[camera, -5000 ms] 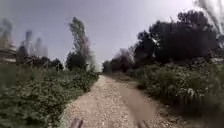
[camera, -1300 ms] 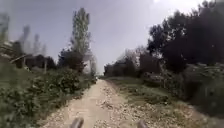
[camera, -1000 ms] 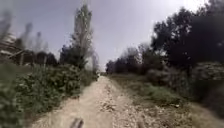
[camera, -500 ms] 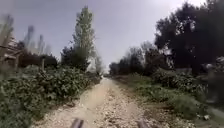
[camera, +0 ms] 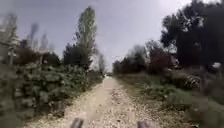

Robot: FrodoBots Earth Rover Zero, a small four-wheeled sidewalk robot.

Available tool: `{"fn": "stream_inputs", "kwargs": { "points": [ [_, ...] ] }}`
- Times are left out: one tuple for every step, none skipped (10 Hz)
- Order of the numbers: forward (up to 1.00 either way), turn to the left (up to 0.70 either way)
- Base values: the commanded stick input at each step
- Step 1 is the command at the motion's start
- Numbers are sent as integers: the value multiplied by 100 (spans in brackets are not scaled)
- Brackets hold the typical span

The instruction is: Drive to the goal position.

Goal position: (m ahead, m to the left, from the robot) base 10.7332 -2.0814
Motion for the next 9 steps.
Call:
{"fn": "stream_inputs", "kwargs": {
  "points": [
    [85, 0],
    [85, 0],
    [85, 0],
    [85, 0],
    [85, 0],
    [85, 0],
    [85, 0],
    [85, -1],
    [85, -22]
  ]
}}
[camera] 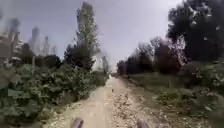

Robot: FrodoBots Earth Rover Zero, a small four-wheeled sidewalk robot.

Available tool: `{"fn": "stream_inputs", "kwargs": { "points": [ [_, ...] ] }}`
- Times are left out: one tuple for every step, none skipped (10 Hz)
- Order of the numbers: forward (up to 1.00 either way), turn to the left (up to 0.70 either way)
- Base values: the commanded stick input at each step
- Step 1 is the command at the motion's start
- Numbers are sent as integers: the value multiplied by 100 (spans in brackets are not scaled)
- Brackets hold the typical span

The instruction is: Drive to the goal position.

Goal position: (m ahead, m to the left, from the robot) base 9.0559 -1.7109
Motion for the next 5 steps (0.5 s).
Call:
{"fn": "stream_inputs", "kwargs": {
  "points": [
    [85, -34],
    [85, -28],
    [85, -4],
    [85, 0],
    [85, 0]
  ]
}}
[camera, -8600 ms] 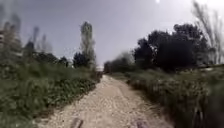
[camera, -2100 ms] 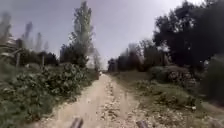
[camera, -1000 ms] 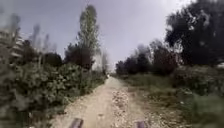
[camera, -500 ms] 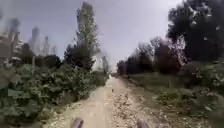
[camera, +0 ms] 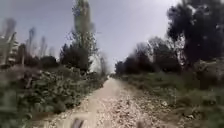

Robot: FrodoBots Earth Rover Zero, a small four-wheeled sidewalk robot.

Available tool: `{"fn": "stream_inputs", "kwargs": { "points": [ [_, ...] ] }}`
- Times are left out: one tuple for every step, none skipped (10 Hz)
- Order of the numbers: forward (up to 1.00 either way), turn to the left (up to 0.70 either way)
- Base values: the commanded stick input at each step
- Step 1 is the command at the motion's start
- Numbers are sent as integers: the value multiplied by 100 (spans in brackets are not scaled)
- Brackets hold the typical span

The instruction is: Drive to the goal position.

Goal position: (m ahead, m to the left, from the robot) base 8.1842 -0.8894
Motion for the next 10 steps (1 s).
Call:
{"fn": "stream_inputs", "kwargs": {
  "points": [
    [85, 0],
    [85, 0],
    [85, 0],
    [85, 0],
    [85, 0],
    [85, 0],
    [85, 0],
    [85, 0],
    [85, 0],
    [85, 0]
  ]
}}
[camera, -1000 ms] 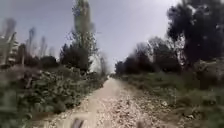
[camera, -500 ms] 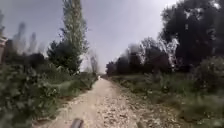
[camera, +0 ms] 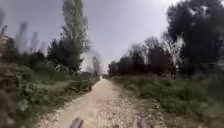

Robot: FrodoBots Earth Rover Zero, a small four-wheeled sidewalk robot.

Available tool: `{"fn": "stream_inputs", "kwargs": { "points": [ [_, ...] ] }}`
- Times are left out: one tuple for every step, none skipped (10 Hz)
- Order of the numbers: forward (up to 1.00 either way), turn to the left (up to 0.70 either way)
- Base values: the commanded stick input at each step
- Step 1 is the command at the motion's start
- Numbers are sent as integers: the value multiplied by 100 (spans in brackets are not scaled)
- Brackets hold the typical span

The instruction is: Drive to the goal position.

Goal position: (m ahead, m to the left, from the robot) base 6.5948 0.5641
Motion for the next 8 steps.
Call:
{"fn": "stream_inputs", "kwargs": {
  "points": [
    [85, 0],
    [85, 0],
    [85, 0],
    [85, 0],
    [85, 0],
    [85, 0],
    [85, 0],
    [85, 0]
  ]
}}
